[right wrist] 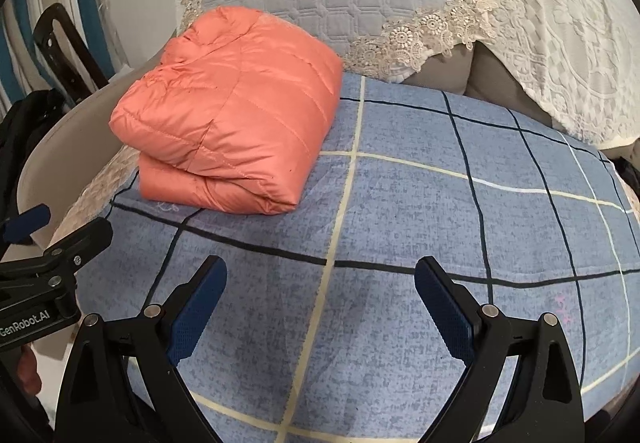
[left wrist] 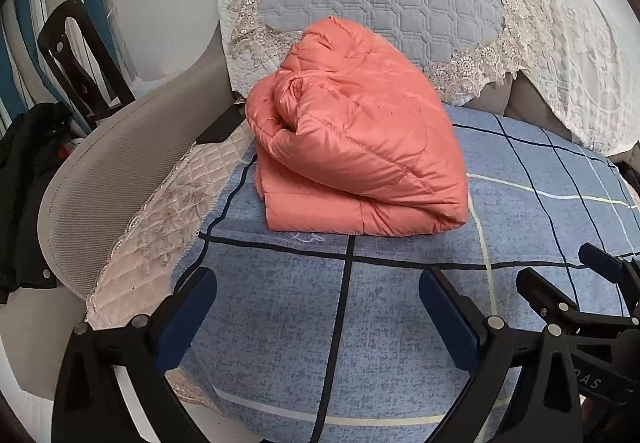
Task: Fold large clothes
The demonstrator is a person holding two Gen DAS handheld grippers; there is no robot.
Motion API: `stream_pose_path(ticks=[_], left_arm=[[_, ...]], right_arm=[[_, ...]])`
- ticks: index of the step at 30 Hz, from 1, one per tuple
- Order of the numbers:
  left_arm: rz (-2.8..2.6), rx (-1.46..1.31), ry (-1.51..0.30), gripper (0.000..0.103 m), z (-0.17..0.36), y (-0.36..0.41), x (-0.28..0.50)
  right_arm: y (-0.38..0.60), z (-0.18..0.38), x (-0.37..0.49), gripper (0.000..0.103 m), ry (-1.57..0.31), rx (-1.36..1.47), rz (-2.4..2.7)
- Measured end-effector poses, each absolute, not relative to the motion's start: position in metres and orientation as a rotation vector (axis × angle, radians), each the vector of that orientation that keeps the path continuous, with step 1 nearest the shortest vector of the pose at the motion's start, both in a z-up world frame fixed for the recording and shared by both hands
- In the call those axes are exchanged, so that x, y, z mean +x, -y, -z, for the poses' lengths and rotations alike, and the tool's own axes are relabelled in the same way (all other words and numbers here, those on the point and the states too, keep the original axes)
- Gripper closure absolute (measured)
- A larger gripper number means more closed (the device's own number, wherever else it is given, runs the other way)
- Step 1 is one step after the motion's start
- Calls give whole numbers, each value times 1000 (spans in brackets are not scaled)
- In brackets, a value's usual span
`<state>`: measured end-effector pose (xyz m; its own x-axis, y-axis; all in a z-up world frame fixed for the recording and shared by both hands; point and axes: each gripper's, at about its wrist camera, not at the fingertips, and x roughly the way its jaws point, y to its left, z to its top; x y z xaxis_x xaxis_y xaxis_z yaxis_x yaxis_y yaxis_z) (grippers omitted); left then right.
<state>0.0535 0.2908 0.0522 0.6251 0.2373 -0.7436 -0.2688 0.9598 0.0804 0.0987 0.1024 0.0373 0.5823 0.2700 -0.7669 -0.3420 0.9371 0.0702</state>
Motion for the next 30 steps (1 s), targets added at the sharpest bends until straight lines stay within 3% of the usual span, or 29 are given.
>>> stream_pose_path(ticks=[30], left_arm=[[-331,1,-827,1,-50,-290,51]], right_arm=[[-105,-35,97,7,-884,-91,-359]])
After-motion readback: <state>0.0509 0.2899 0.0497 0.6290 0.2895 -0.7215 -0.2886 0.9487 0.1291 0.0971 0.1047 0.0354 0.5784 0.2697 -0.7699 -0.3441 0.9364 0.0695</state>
